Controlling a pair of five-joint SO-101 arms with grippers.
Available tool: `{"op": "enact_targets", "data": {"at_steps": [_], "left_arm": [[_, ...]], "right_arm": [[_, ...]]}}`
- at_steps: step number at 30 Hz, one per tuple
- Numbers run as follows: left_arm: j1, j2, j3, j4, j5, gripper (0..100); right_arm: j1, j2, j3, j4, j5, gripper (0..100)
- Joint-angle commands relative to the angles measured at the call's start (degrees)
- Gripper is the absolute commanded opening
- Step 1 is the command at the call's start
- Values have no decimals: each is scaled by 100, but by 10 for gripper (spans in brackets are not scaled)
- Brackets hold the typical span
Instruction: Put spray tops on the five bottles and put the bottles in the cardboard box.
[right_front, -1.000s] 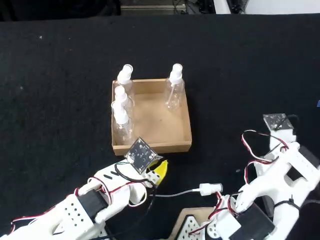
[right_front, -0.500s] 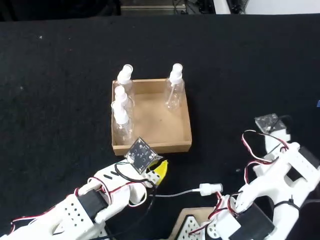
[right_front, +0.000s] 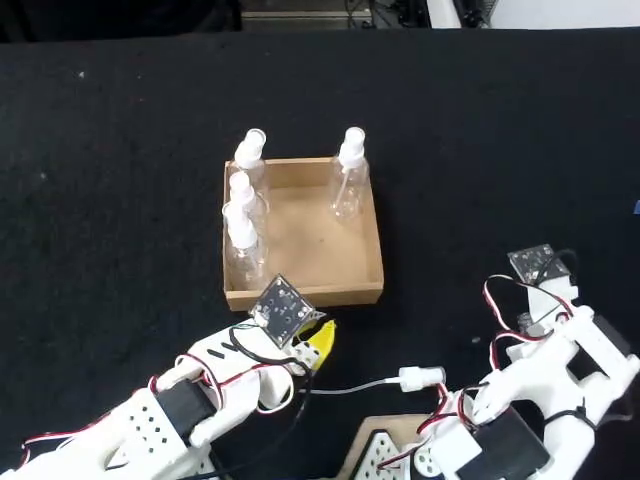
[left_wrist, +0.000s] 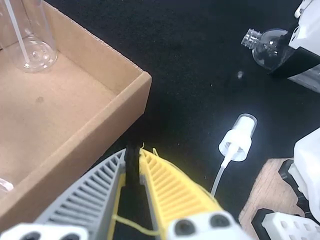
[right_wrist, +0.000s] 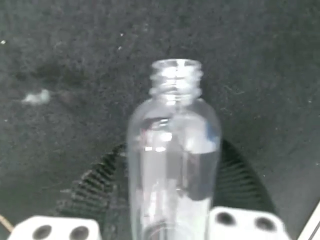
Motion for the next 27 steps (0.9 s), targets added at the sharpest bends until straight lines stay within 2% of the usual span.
{"op": "enact_targets", "data": {"at_steps": [1, 5, 11, 15, 18, 21, 27], "left_arm": [[-66, -88, -84, 18, -9, 33], [-48, -88, -84, 9, -149, 33], [4, -88, -259, 26, -431, 33], [163, -88, -497, 105, -431, 33], [734, -35, -787, 598, -448, 34], [1305, -26, -1112, 1187, -879, 34], [1437, 9, -1842, 1855, -1152, 34]], "right_arm": [[62, -347, -48, -105, 53, 11], [35, -444, -505, 299, -88, 27], [-273, -910, -1490, 1451, -1310, 11], [-246, -1191, -2114, 1600, -1934, 11], [35, -1165, -2598, 1697, -2163, 11], [334, -936, -3099, 1846, -2163, 12], [615, 40, -4189, 2259, -2154, 12]]}}
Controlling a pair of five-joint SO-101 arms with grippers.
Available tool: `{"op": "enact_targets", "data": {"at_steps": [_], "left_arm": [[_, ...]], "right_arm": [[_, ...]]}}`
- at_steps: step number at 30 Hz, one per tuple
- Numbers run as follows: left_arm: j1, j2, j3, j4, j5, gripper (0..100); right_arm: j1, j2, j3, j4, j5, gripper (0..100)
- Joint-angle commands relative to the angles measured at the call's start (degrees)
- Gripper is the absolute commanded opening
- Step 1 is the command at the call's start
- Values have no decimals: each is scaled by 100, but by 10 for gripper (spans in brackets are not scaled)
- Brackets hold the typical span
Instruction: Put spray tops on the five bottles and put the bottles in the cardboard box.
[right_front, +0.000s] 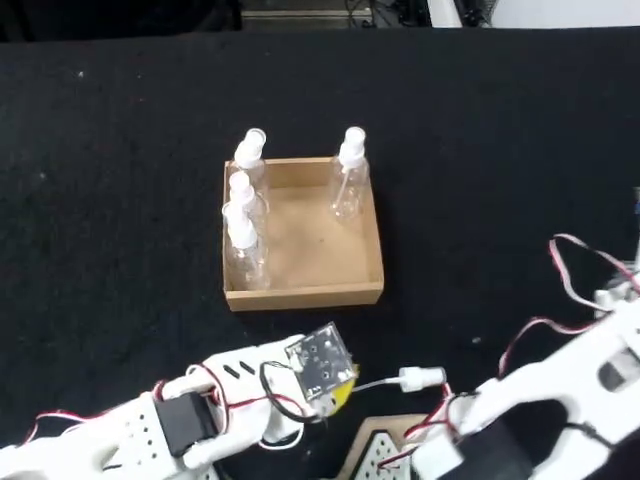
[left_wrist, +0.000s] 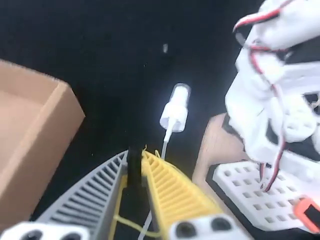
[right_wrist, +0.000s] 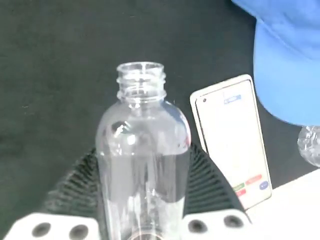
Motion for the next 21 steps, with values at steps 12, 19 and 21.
{"op": "enact_targets", "data": {"at_steps": [12, 19, 21], "left_arm": [[13, 3209, -2343, 369, -712, 200], [4, 5389, -3415, -334, -378, 216], [57, 5925, -3635, -527, -369, 216]], "right_arm": [[237, 2211, -3011, 1538, -88, 12], [475, 2290, -3275, 1565, -44, 12], [589, 2308, -3275, 1547, -35, 12]]}}
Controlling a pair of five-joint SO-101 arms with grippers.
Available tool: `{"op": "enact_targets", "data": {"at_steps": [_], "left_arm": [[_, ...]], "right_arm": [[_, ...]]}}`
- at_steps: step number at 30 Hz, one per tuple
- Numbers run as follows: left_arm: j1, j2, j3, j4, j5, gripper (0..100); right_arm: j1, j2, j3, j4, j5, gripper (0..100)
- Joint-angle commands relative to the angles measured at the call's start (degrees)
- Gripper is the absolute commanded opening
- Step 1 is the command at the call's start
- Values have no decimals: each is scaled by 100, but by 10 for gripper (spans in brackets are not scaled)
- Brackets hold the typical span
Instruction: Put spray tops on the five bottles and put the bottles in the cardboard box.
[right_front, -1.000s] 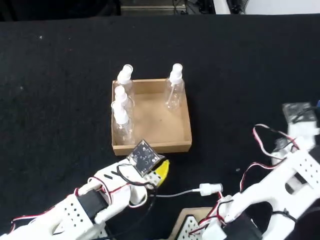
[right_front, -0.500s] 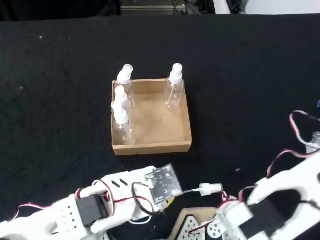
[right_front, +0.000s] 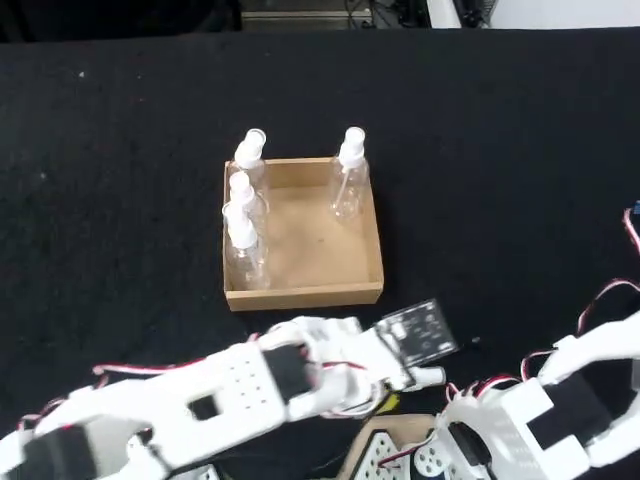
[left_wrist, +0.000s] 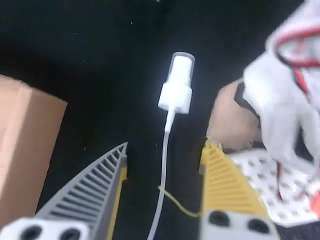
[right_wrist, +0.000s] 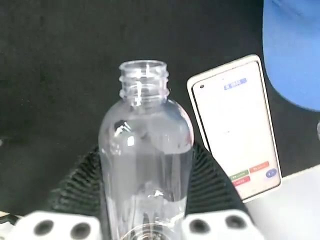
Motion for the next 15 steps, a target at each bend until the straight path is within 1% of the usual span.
{"op": "enact_targets", "data": {"at_steps": [1, 4, 9, 15], "left_arm": [[57, 1187, -857, -492, 88, 216], [92, 1890, -1349, -519, 88, 216], [119, 2752, -2132, -510, 88, 216], [127, 3393, -2563, -501, 62, 216]], "right_arm": [[273, -4, -391, -35, 70, 12], [369, 13, -356, -141, 229, 12], [431, 13, -356, -193, 237, 12], [404, 13, -356, -193, 237, 12]]}}
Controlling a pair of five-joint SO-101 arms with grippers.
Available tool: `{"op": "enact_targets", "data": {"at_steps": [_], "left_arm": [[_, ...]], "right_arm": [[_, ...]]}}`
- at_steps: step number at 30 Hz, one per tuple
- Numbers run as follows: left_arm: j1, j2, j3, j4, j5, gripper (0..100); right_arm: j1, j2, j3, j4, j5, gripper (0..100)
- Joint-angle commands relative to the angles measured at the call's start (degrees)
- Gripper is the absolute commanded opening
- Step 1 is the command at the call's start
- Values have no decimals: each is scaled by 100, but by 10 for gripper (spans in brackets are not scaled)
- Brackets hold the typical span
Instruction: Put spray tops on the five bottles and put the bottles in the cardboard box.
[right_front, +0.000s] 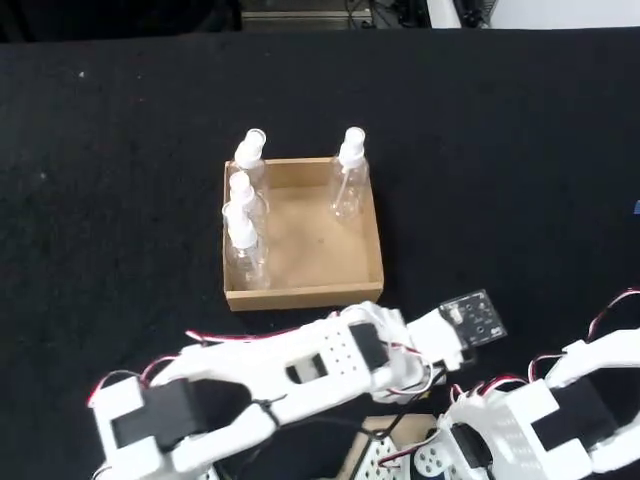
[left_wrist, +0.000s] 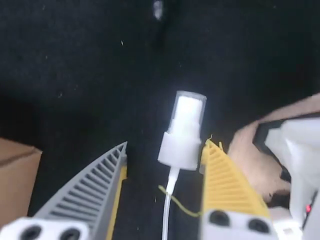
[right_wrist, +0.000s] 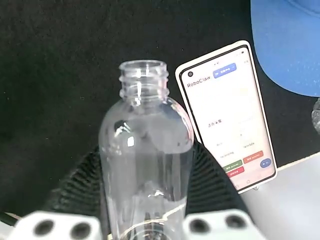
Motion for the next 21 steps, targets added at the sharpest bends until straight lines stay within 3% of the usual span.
{"op": "enact_targets", "data": {"at_steps": [1, 9, 15, 21], "left_arm": [[119, 255, -497, -88, 0, 216], [303, 360, -505, -88, 9, 209], [409, 343, -488, -88, 26, 31], [462, -255, -453, 642, 26, 45]], "right_arm": [[79, -57, -356, -123, 35, 12], [79, -48, -338, -123, 35, 12], [88, -48, -338, -123, 35, 12], [97, -48, -338, -123, 35, 12]]}}
